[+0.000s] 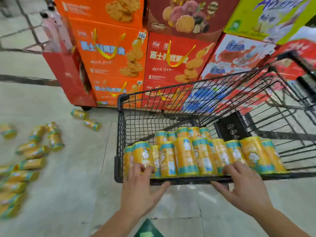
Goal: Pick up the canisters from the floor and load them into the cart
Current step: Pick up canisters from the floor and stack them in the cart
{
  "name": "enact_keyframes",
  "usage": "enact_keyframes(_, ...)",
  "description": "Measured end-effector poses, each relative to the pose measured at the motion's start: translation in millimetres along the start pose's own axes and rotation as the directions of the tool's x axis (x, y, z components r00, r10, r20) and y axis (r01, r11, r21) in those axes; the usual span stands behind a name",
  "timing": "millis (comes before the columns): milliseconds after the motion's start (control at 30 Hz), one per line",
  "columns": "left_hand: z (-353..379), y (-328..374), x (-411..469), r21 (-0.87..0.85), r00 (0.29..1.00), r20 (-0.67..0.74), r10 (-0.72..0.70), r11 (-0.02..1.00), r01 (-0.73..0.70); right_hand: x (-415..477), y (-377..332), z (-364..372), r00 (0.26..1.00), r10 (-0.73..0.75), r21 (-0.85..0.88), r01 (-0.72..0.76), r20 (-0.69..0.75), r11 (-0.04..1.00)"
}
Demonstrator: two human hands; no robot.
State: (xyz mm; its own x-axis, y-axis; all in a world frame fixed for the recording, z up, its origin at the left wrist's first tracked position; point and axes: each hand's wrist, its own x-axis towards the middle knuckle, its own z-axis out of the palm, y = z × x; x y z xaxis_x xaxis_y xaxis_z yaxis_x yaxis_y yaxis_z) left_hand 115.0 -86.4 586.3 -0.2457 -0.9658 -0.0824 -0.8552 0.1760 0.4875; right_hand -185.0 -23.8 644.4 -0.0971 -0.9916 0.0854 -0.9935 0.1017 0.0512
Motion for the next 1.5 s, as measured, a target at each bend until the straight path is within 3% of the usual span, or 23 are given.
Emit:
enact_keyframes(133,35.2,2.9,-12.6,0.166,0.999,-0.041,-0.029,0.985,0.036,-12.3,21.9,17.2,0.999,-0.04,-0.065,0.04,-0.005,0.997)
enact_keyframes(367,38.3,13.8,-3.9,0.186,0.987,-0.031,-0.158,0.969,0.161,-11.9,37.4,39.0,0.997,0.048,-0.047,-0.051,-0.052,0.998)
enact_keyframes(700,31.9,-6.9,-3.5,0.144,0.988,0.009,-0.157,0.978,0.154,-15.9,14.5,46.9,0.992,0.084,-0.04,-0.088,-0.093,0.995)
enact_keyframes(1233,-40.1,-125.6,-0.9,0.145,0.995,0.068,-0.078,0.987,0.068,-19.8,-127.8,38.2,0.983,0.159,-0.07,-0.166,-0.095,0.984)
enact_keyframes(1500,-85.8,-204.2,-9.0,0.11,0.988,0.137,-0.065,0.993,0.05,-27.4,-221.5,27.8,0.979,0.202,-0.148,-0.201,-0.006,0.968)
